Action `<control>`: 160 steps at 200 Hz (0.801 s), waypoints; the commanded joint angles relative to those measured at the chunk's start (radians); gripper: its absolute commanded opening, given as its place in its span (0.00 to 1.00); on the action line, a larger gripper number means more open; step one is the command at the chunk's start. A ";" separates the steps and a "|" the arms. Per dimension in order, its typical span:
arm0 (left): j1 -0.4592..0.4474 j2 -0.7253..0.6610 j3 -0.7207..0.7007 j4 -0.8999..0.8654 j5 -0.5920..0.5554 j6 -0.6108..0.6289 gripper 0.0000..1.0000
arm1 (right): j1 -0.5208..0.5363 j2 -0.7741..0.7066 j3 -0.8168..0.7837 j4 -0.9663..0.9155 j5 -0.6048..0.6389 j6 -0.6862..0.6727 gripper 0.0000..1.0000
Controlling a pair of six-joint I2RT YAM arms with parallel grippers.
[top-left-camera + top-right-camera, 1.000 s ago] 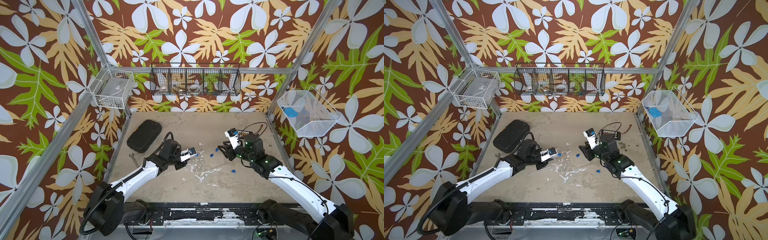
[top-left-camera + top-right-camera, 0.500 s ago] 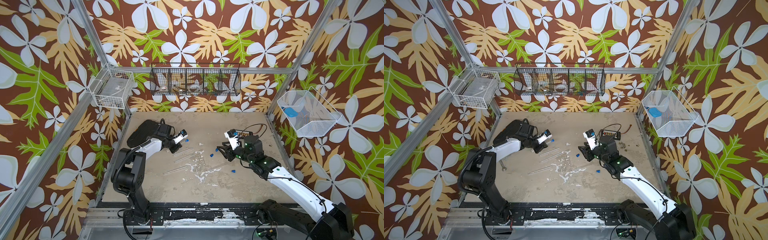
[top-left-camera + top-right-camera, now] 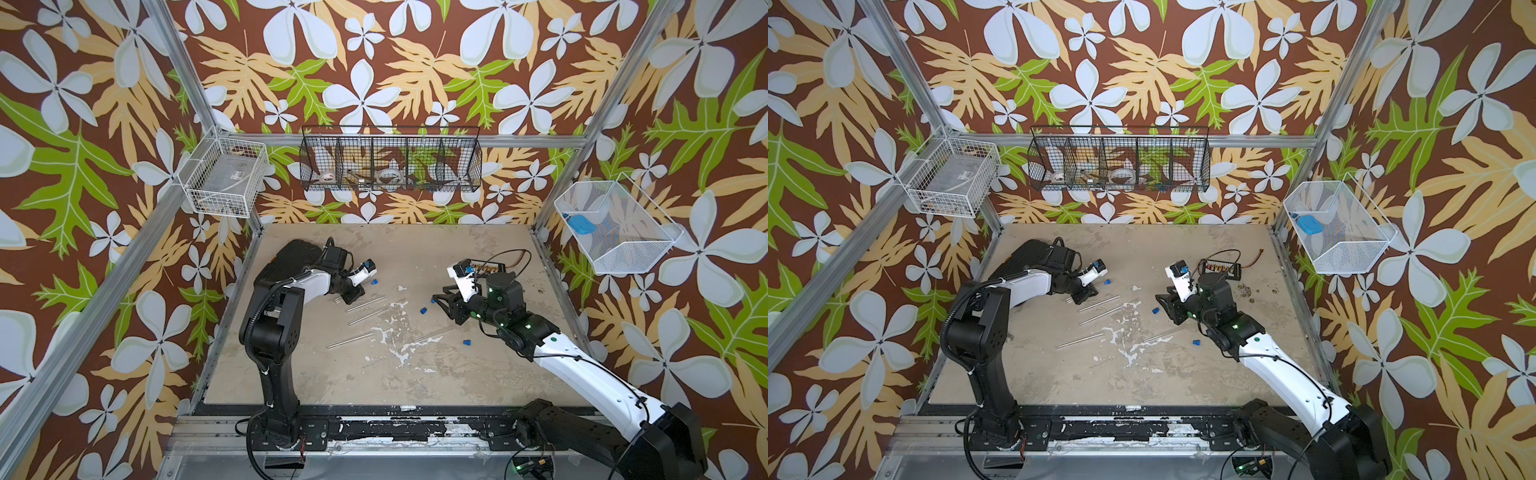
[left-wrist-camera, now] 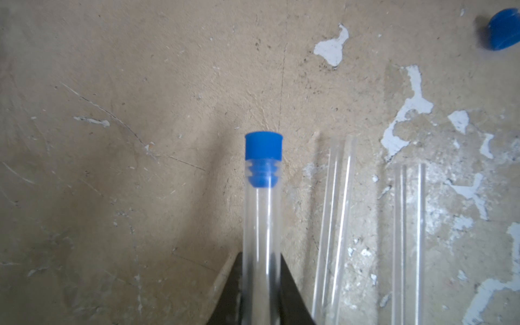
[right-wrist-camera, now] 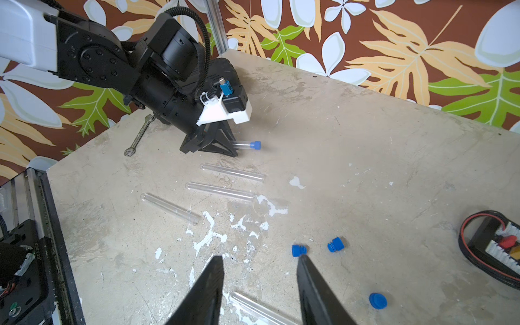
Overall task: Insert stoppers into test tubes
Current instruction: Place the test tube at the center of the board.
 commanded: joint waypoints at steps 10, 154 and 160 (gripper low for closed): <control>0.002 0.031 0.021 -0.016 0.006 0.012 0.00 | 0.000 0.002 0.002 0.019 -0.015 -0.010 0.45; 0.001 0.097 0.066 -0.071 -0.047 0.028 0.15 | 0.000 -0.005 -0.012 0.016 -0.014 -0.020 0.44; 0.001 0.096 0.066 -0.070 -0.049 0.027 0.15 | 0.000 -0.005 -0.010 0.017 -0.014 -0.022 0.44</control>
